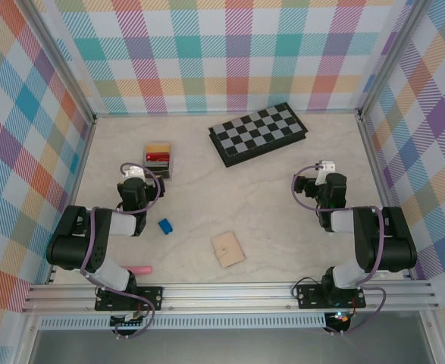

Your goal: Put the credit cards into the card holder

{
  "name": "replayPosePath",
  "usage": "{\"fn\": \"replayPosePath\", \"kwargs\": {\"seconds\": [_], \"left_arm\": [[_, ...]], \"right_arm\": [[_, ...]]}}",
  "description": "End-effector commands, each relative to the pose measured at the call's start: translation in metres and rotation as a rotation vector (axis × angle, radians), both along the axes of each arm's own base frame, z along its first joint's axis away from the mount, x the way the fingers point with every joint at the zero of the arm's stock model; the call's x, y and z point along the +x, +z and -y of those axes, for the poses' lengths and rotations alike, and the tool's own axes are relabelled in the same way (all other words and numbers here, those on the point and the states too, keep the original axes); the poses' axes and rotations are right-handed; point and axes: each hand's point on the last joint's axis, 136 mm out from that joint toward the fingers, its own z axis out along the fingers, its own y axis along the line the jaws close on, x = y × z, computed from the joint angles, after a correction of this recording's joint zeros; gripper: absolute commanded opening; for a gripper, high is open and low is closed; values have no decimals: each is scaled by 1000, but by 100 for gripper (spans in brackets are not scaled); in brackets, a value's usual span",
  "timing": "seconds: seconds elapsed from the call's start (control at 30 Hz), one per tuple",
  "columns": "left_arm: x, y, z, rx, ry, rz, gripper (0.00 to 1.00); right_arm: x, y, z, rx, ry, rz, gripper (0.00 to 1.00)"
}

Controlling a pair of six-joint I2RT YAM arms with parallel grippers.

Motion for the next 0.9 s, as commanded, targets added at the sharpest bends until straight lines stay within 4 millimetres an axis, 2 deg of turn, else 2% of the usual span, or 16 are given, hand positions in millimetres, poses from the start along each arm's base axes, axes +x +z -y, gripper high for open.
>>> {"fn": "replayPosePath", "kwargs": {"seconds": [0.0, 0.13, 0.23, 0.3, 0.37, 0.4, 0.5, 0.57, 0.63, 0.7, 0.87], "left_arm": [[4, 7, 1, 5, -17, 24, 100], [-1, 17, 7, 0, -58, 54, 100], [-13, 39, 7, -16, -61, 54, 100], [-21, 53, 11, -39, -83, 72, 100], [-31, 70, 12, -89, -77, 108, 100], [-36, 80, 12, -126, -68, 125, 100], [-53, 103, 8, -219, -11, 120, 100], [-64, 113, 6, -262, 12, 118, 100], [-76, 119, 4, -369, 59, 129, 100], [-84, 121, 9, -460, 62, 126, 100], [-94, 125, 59, -639, -166, 23, 100]], "right_arm": [[5, 9, -4, -4, 35, 28, 100], [1, 13, -13, -8, 85, 54, 100], [-1, 19, -12, -25, 71, 71, 100], [-4, 32, -14, -36, 61, 49, 100], [-14, 44, -11, 41, 9, -92, 100], [-19, 56, -7, 107, -61, -168, 100], [-44, 76, -9, 251, -157, -390, 100], [-60, 78, -35, 352, -41, -470, 100], [-81, 87, -82, 536, 189, -514, 99], [-100, 89, -109, 657, 314, -552, 93], [-152, 73, -160, 679, 460, -725, 64]]}}
